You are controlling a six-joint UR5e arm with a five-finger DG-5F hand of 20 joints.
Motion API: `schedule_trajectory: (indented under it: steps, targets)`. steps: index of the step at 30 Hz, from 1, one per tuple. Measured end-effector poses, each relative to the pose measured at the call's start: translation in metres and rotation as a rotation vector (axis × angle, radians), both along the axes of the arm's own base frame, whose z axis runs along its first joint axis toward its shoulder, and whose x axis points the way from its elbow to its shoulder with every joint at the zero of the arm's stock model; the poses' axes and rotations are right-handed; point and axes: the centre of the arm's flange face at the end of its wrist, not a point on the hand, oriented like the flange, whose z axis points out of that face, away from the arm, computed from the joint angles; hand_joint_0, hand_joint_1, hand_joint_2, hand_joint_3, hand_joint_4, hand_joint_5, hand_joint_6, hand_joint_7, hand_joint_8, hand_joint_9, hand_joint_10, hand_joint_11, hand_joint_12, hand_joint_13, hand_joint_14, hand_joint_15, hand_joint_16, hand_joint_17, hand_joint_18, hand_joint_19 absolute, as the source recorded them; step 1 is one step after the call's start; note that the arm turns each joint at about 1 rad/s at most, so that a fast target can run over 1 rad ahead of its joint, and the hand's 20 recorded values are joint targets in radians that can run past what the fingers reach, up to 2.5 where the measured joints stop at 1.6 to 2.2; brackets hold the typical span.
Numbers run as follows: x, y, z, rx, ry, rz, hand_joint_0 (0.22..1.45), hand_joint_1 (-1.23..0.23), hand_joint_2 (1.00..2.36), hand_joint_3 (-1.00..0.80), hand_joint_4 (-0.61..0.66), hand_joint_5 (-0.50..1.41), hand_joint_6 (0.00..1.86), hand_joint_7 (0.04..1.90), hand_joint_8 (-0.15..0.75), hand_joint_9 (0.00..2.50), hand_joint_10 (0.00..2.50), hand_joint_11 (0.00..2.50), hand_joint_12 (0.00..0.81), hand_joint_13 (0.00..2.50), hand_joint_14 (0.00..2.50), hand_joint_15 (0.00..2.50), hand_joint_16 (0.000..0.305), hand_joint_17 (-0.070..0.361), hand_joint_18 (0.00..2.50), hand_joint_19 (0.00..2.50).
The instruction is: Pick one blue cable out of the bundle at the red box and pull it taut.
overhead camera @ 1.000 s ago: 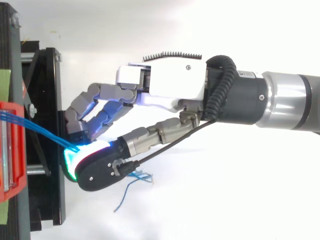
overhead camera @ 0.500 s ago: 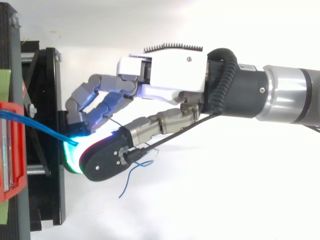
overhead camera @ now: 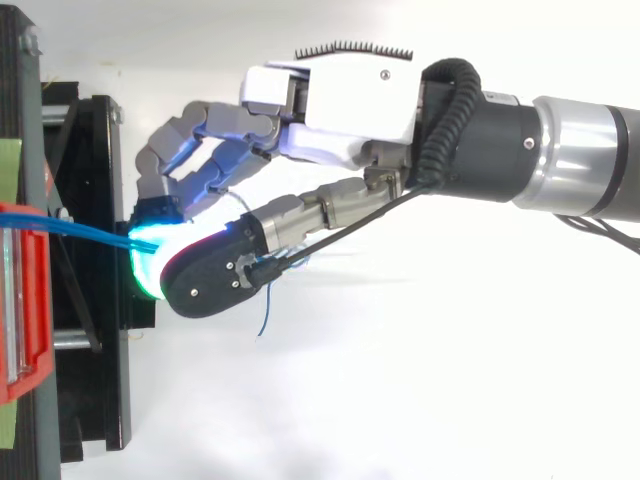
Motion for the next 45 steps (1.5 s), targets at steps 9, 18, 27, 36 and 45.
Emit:
schedule_trajectory:
  steps: [9, 18, 27, 36, 45]
  targets:
    - [0.0002, 0.0028, -0.0003, -0.02, 0.004, 0.003, 0.51, -0.78, 1.0, -0.47, 0.11, -0.15, 0.87, 0.87, 0.377, 0.76, 0.01, 0.45, 0.409, 0.61, 0.01, 0.42, 0.055, 0.124, 0.47, 0.46]
    - [0.0004, 0.0034, -0.0003, -0.032, 0.004, 0.003, 0.55, -0.7, 1.01, -0.1, 0.12, -0.14, 0.89, 0.83, 0.424, 0.81, 0.01, 0.45, 0.457, 0.65, 0.01, 0.41, 0.066, 0.15, 0.54, 0.45]
    - [-0.0001, 0.0001, 0.0001, -0.03, 0.004, -0.001, 0.64, -0.83, 1.01, -0.2, 0.07, -0.17, 0.89, 0.73, 0.372, 0.7, 0.01, 0.47, 0.42, 0.58, 0.01, 0.41, 0.058, 0.131, 0.46, 0.42]
    - [-0.0004, -0.0019, 0.0003, -0.028, 0.003, 0.006, 0.51, -0.82, 1.0, -0.5, 0.09, -0.16, 0.9, 0.8, 0.358, 0.71, 0.01, 0.48, 0.398, 0.58, 0.01, 0.41, 0.054, 0.122, 0.47, 0.43]
    - [-0.0013, -0.006, 0.0012, -0.028, 0.004, 0.018, 0.56, -0.57, 1.01, -0.35, 0.07, -0.14, 0.86, 0.87, 0.356, 0.76, 0.01, 0.45, 0.386, 0.58, 0.02, 0.43, 0.052, 0.117, 0.43, 0.49]
